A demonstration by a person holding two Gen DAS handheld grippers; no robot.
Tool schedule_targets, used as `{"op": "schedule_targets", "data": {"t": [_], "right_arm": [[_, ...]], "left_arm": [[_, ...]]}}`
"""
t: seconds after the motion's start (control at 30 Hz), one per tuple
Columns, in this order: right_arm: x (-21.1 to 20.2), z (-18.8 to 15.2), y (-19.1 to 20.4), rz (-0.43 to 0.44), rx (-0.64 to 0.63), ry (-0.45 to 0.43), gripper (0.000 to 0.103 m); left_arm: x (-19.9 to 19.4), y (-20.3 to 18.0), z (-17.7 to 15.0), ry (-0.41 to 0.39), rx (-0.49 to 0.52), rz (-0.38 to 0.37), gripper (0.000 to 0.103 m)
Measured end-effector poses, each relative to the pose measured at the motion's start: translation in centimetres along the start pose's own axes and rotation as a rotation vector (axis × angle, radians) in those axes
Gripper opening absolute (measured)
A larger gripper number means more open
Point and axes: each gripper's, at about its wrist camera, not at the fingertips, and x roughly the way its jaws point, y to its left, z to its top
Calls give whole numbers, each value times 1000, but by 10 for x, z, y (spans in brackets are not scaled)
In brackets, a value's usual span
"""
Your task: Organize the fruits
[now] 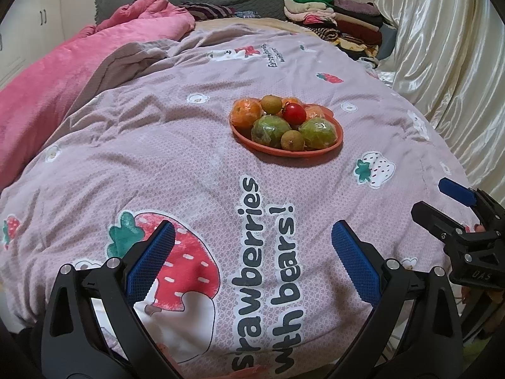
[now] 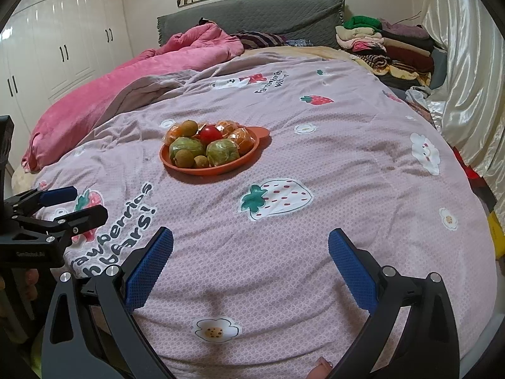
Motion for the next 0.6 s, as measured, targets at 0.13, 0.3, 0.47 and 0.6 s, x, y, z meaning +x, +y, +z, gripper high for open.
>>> {"op": "schedule_targets", "data": {"t": [0.13, 0.3, 0.47, 0.6], "right_arm": [[-1, 0, 0, -16, -11, -5, 98], [-1, -1, 1, -12, -11, -7, 98], [0, -3, 0, -15, -7, -3, 98], [0, -2, -2, -16, 7, -15, 98]], "left_arm": [[0, 0, 0, -1, -3, 11, 93], [0, 0, 0, -1, -3, 23, 93], [-1, 0, 1, -4, -7, 22, 93], [-2, 1, 3, -13, -17, 14, 93]]}}
